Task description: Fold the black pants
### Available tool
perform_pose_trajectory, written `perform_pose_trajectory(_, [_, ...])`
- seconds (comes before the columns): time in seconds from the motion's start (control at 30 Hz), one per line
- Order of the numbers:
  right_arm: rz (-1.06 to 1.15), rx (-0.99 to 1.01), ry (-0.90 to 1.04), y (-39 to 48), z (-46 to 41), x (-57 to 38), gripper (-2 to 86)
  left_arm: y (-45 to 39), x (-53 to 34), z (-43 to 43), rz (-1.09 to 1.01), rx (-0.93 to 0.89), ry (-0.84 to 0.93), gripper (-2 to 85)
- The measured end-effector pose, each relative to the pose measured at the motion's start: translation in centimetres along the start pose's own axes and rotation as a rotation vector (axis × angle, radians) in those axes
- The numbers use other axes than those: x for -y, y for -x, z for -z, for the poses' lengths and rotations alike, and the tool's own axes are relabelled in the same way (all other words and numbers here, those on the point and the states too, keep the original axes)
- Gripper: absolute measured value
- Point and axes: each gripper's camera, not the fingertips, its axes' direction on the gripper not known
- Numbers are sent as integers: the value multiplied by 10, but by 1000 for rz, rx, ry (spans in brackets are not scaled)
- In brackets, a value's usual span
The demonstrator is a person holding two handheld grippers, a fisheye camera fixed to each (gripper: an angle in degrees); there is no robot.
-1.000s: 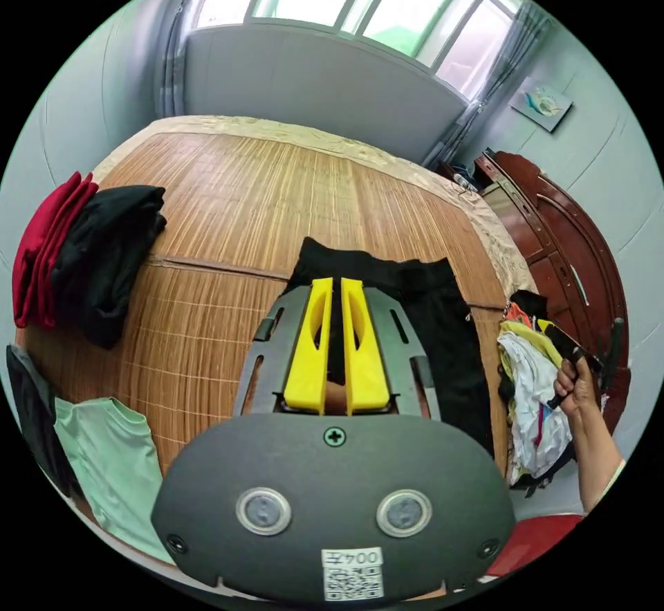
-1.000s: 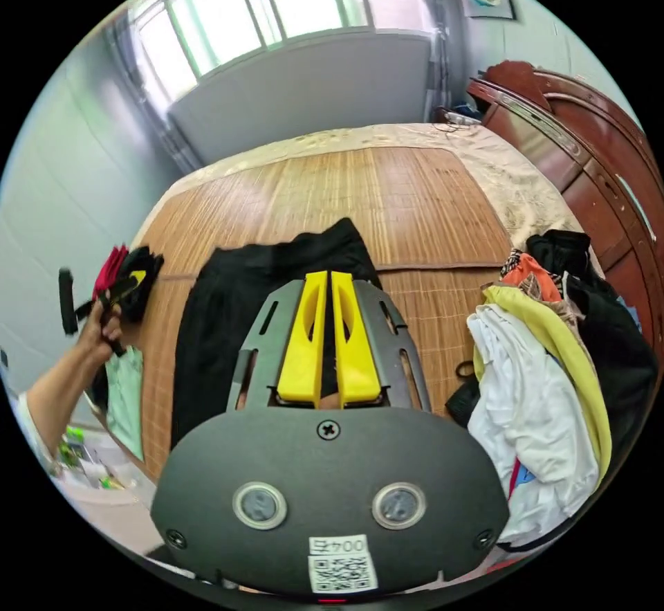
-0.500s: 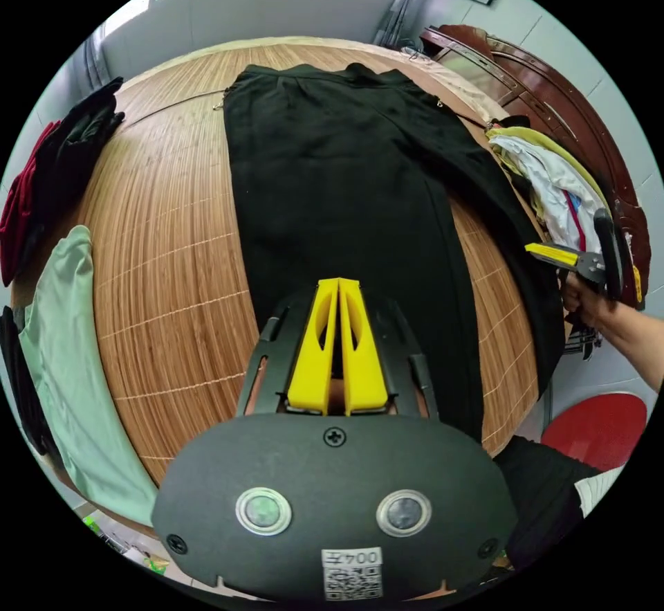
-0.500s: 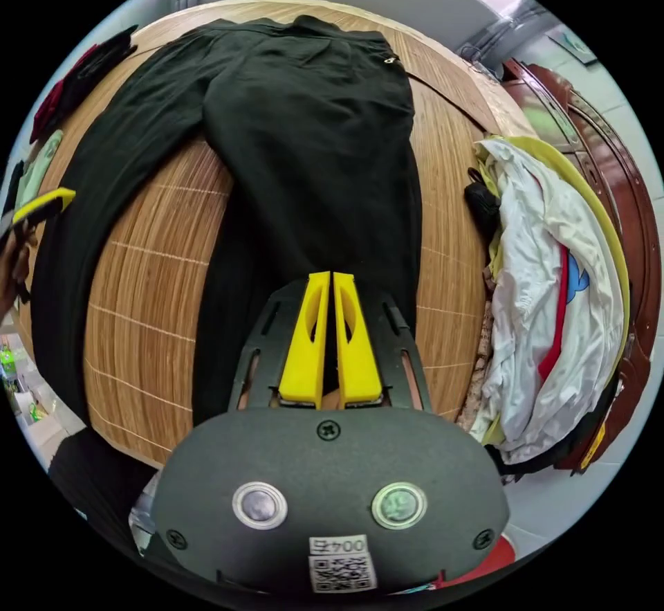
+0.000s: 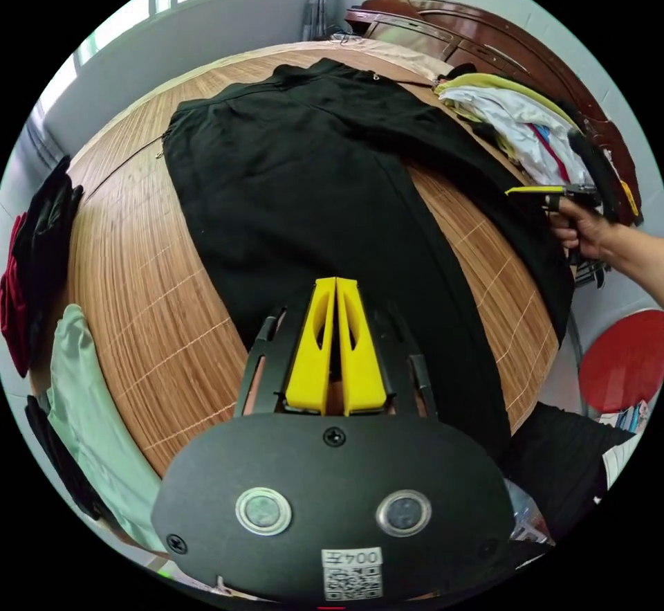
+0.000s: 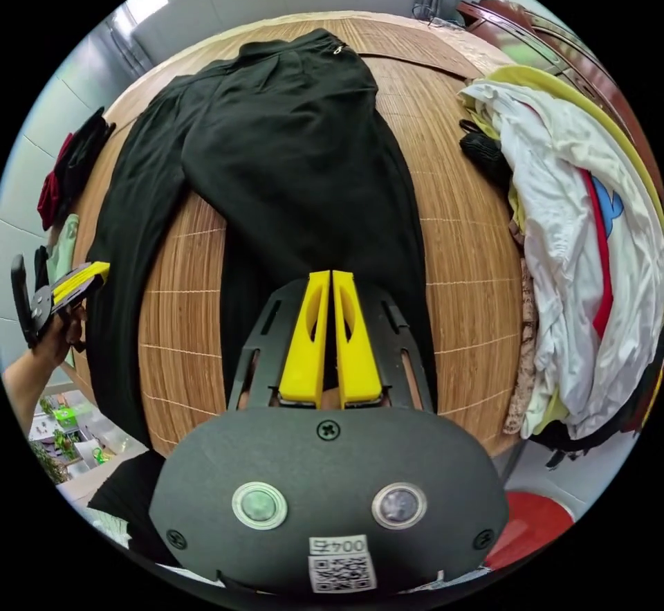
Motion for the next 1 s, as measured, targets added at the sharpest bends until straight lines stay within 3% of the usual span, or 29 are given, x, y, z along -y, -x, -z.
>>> perform_pose_trajectory(0.2, [-83, 109, -87, -41, 66, -44, 69, -11, 28, 19, 72, -67, 90, 1])
perform_pose_trajectory(0.3, [-146, 144, -33, -75, 76, -103, 94, -23, 27, 53, 106, -44, -11, 1])
perform_pose_trajectory(0.4, [-230, 119, 12, -110, 79, -151, 98, -33, 12, 38, 120, 4, 94, 1])
perform_pose_trajectory(0.5, [-245, 109, 76, -127, 71, -169, 90, -41, 9, 56, 147, 19, 61, 1])
perform_pose_trajectory(0.63, [-137, 34, 59, -119, 87, -166, 79, -40, 30, 95, 228, 33, -13, 1])
perform_pose_trajectory(1.0, [19, 422, -8, -5, 120, -160, 90, 89, 187, 103, 365, 152, -28, 57])
